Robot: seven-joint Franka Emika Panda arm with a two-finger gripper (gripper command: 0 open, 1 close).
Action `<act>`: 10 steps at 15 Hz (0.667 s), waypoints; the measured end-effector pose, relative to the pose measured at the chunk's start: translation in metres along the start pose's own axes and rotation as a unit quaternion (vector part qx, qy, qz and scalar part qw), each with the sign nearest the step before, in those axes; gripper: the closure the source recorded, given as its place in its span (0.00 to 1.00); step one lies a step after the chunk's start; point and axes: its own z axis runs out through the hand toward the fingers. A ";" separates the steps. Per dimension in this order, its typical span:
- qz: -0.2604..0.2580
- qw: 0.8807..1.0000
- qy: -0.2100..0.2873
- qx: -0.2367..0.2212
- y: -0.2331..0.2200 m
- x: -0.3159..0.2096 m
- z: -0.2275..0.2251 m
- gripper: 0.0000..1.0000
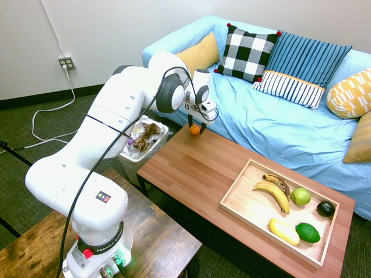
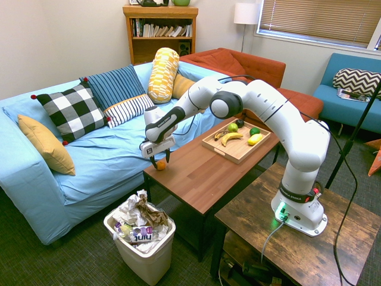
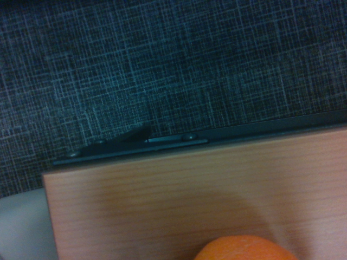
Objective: Put the tangerine in the tray
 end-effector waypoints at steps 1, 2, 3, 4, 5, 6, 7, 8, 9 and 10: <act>0.000 1.000 -0.001 0.000 -0.001 -0.001 0.000 1.00; 0.000 1.000 -0.002 0.001 -0.001 -0.001 0.000 1.00; 0.000 1.000 -0.003 0.001 -0.002 -0.002 -0.001 1.00; -0.001 1.000 -0.004 0.002 -0.003 -0.002 -0.001 1.00; -0.002 1.000 -0.007 0.005 -0.003 -0.002 -0.003 1.00; -0.005 1.000 -0.009 0.010 -0.004 -0.001 -0.010 1.00; -0.007 1.000 -0.008 0.018 -0.003 0.004 -0.025 1.00; -0.007 1.000 -0.005 0.024 0.001 0.012 -0.045 1.00; -0.005 1.000 -0.003 0.030 0.011 0.023 -0.069 1.00; 0.001 0.999 -0.002 0.036 0.025 0.038 -0.095 1.00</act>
